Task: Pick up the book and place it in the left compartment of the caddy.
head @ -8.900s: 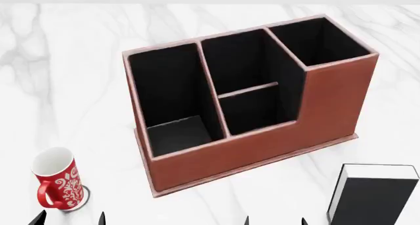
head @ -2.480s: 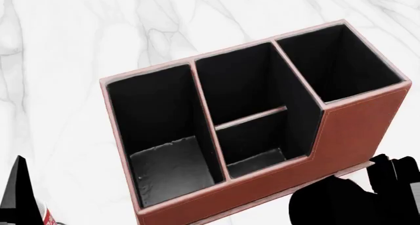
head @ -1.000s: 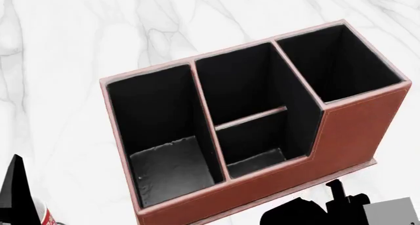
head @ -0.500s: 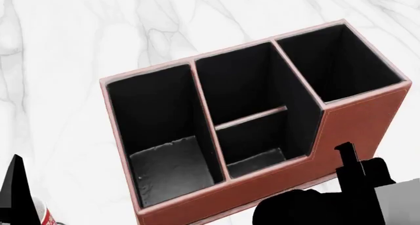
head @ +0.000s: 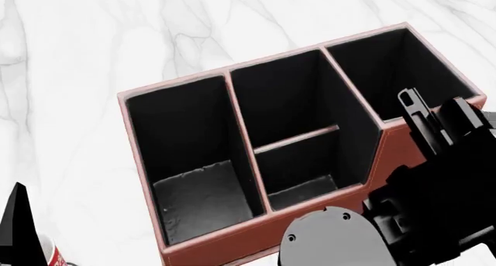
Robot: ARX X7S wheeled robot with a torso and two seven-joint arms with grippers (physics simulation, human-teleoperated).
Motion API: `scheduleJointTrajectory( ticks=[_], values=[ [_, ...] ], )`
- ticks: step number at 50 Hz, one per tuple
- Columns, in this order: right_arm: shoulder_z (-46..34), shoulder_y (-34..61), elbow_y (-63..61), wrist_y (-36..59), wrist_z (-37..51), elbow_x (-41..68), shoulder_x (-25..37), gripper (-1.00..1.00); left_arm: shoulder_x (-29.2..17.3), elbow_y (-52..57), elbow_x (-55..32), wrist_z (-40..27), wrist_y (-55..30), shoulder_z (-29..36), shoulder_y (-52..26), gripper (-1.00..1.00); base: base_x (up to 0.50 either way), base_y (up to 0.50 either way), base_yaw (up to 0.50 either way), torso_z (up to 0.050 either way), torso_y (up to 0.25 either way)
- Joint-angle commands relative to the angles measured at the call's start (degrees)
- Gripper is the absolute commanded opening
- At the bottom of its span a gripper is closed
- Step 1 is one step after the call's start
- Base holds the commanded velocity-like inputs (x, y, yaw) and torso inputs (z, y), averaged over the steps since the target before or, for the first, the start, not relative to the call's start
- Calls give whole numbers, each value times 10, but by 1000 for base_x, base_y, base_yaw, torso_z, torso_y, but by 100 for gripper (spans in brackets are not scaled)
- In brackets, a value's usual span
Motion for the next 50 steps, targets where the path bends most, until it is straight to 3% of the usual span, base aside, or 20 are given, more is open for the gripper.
scheduleJointTrajectory(
  ticks=[1,14,22,24,25,28,35,50],
  values=[
    [-36,42,-65,106,-16,-38,18,-100,-2,0,-2,-2,2,0,0,100,0,0,0,0,0],
    [-61,72,-80,130,-59,-28,30,-100,-5,5,-4,-6,1,2,1,100,0,0,0,0,1],
    [-105,84,-70,87,-111,-25,61,-100,-5,-1,-3,-5,7,2,2,100,0,0,0,0,1],
    [-80,86,-69,134,-112,0,41,-100,-6,0,-3,-5,6,3,1,100,0,0,0,0,0],
    [-108,87,-62,80,-131,-16,61,-100,-6,-1,-3,-5,7,3,1,100,0,0,0,0,0],
    [-112,100,-49,101,-148,-1,58,-100,-7,3,-5,-8,4,3,1,100,0,0,0,0,0],
    [-123,98,-11,38,-200,24,53,-100,-9,4,-7,-10,3,3,0,100,0,0,0,0,1],
    [-140,100,15,-3,-308,99,52,-100,-13,10,-12,-14,2,2,1,100,0,0,0,0,1]
  ],
)
